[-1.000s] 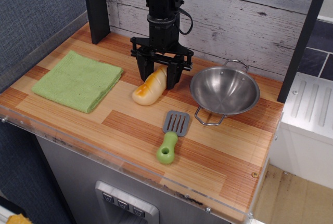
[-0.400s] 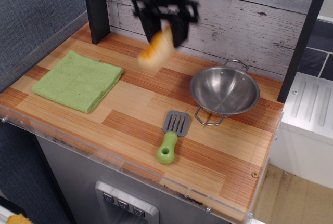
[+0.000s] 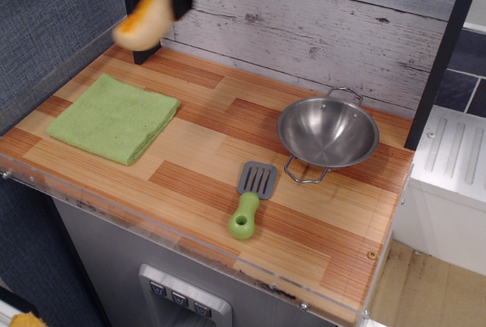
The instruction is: Move bread to left on top of green cloth
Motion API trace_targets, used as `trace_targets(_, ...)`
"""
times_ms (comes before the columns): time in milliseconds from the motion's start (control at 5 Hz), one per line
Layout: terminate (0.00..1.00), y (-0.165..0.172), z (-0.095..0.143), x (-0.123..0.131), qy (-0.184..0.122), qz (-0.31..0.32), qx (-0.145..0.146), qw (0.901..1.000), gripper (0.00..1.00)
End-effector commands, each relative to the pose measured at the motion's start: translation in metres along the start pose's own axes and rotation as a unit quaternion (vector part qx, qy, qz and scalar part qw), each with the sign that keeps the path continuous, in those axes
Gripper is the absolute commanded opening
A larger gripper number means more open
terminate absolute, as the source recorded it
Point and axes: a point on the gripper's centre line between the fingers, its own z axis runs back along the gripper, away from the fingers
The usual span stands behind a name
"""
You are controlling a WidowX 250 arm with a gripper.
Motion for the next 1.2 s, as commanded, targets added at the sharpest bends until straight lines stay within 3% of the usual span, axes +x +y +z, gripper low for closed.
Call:
trace_targets(0,0.0,0.028,-0.008,-0.034,-0.002,-0.003,0.02,0.9998,0.0)
trace_targets(400,0.0,0.026,-0.032,-0.064,0.013,0.017,-0.01,0.9997,0.0)
trace_targets(1000,0.0,0.06,-0.052,-0.066,0.005,0.04,-0.017,0.999,0.0)
